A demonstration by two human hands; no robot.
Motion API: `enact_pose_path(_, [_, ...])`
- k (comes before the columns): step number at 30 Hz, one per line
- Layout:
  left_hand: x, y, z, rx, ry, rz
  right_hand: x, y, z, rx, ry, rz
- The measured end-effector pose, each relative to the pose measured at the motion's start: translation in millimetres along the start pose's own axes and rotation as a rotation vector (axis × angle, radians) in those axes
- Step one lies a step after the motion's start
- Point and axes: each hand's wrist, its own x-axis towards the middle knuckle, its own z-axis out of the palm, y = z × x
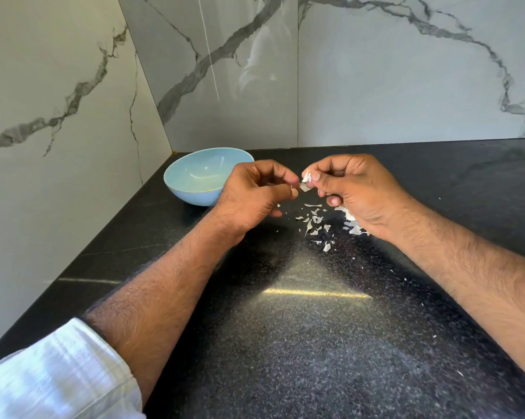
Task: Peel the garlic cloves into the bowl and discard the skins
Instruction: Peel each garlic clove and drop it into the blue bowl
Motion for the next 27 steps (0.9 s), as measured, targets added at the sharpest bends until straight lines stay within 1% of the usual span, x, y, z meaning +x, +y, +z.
enact_pose_path(2, [1.0,-1.3,0.8,0.032,0.01,0.047,0.4,2.3,-0.8,-0.122,0.031,-0.04])
enact_pose_path(5, [1.4,-4.3,3.1,0.023,-0.002,0.119,0.3,3.3,-1.7,-0.195,0.034,-0.082])
enact_pose_path(12, [1.2,-5.0,4.1,0.05,0.024,0.128,-0.5,2.3,0.6,-0.193,0.043,-0.078])
enact_pose_path(16, [2.7,-6.2,4.5,0.129,0.031,0.173,-1.4,0.3,1.5,-0.308,0.037,-0.135])
enact_pose_path(22, [5.3,-11.1,2.5,0.17,0.021,0.215,-5.7,-3.7,4.6,-0.281,0.021,-0.183])
enact_pose_path(27, [8.3,-13.2,2.2,0.254,0.075,0.278,-7.3,-4.1,4.6,-0.303,0.031,-0.223])
